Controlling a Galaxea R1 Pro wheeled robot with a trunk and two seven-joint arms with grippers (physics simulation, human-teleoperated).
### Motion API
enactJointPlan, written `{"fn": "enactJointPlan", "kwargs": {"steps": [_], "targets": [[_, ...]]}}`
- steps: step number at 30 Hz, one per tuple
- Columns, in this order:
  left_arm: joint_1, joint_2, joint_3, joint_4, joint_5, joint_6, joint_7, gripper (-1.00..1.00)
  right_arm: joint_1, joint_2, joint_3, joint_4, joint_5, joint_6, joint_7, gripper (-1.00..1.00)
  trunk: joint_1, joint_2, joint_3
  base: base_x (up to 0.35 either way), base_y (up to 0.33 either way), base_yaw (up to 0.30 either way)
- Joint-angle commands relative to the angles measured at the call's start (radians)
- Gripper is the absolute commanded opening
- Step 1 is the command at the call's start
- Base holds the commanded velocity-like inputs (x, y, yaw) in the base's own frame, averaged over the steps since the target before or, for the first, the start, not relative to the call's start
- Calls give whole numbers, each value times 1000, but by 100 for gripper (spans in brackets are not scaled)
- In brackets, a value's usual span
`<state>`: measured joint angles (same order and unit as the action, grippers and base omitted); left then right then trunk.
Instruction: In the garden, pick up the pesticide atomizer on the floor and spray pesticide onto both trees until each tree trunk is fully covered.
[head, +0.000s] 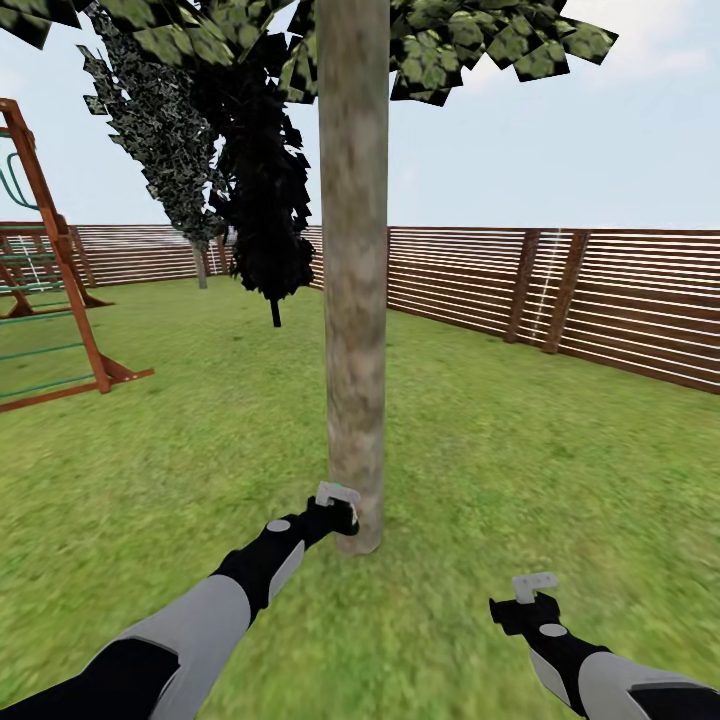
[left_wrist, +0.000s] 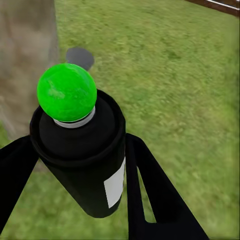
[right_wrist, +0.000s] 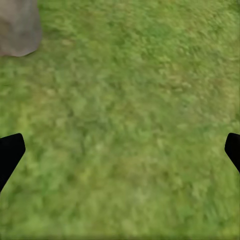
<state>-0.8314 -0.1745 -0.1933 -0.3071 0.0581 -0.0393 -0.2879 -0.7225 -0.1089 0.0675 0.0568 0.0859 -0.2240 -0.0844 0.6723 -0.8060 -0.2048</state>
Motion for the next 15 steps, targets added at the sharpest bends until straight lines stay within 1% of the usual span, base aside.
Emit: {"fn": "enactJointPlan", "kwargs": {"steps": [1,3,5,6,8,11,14,15], "targets": [[0,0,0,0,-1,0,2,-100,0,0,0,0,0,0,0,100,0,0,0,0,0,0],[0,0,0,0,-1,0,15,-100,0,0,0,0,0,0,0,100,0,0,0,0,0,0],[0,0,0,1,-1,1,63,-100,0,0,0,0,0,0,0,100,0,0,0,0,0,0],[0,0,-1,1,-1,2,102,-100,0,0,0,0,0,0,0,100,0,0,0,0,0,0],[0,0,-3,1,-1,4,134,-100,0,0,0,0,0,0,0,100,0,0,0,0,0,0],[0,0,-6,-17,2,5,151,-100,0,0,0,0,0,0,0,100,0,0,0,0,0,0],[0,0,-4,-79,3,8,155,-100,0,0,0,0,0,0,0,100,0,0,0,0,0,0],[0,0,-4,-86,3,8,155,-100,0,0,0,0,0,0,0,100,0,0,0,0,0,0]]}}
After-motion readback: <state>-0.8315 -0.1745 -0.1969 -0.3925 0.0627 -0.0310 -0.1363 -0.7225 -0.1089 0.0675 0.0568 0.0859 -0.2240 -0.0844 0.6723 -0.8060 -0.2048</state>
